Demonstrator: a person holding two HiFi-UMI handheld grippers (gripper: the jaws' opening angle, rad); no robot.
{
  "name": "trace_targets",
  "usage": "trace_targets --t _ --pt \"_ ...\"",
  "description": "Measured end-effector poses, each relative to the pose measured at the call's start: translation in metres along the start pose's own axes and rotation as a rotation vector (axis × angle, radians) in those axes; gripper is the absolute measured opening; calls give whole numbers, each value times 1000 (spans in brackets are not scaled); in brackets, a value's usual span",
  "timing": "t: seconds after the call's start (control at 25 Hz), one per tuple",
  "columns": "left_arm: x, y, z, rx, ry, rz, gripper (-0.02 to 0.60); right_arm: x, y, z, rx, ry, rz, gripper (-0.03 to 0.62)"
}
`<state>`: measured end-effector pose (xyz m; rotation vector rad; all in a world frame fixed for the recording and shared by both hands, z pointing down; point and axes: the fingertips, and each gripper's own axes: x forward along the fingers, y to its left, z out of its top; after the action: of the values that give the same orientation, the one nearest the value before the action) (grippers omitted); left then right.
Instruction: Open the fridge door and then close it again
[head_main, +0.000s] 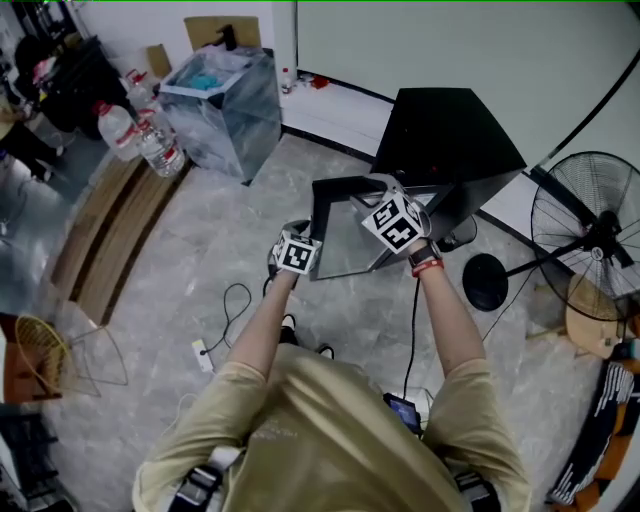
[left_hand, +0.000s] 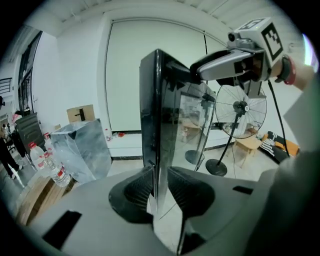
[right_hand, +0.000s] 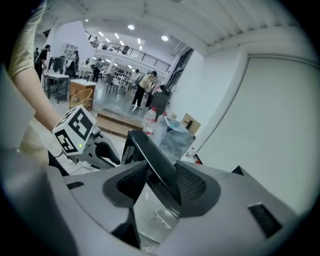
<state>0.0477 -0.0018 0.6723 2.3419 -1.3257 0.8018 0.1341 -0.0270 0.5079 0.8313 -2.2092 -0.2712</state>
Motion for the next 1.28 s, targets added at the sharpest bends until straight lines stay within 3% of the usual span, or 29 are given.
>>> trace_targets --t 0.36,0.56,0.92,1.28 --pt "-70 4 47 15 -185 21 104 -43 -3 16 312 -225 -127 173" --pt "-104 8 69 3 -285 37 103 -62 -1 -1 469 -271 -189 158" --pt "-151 8 91 -59 -435 49 84 -73 28 -12 662 -323 -211 123" --pt "-167 6 98 -69 -481 52 48 -82 35 -13 773 -392 -292 50"
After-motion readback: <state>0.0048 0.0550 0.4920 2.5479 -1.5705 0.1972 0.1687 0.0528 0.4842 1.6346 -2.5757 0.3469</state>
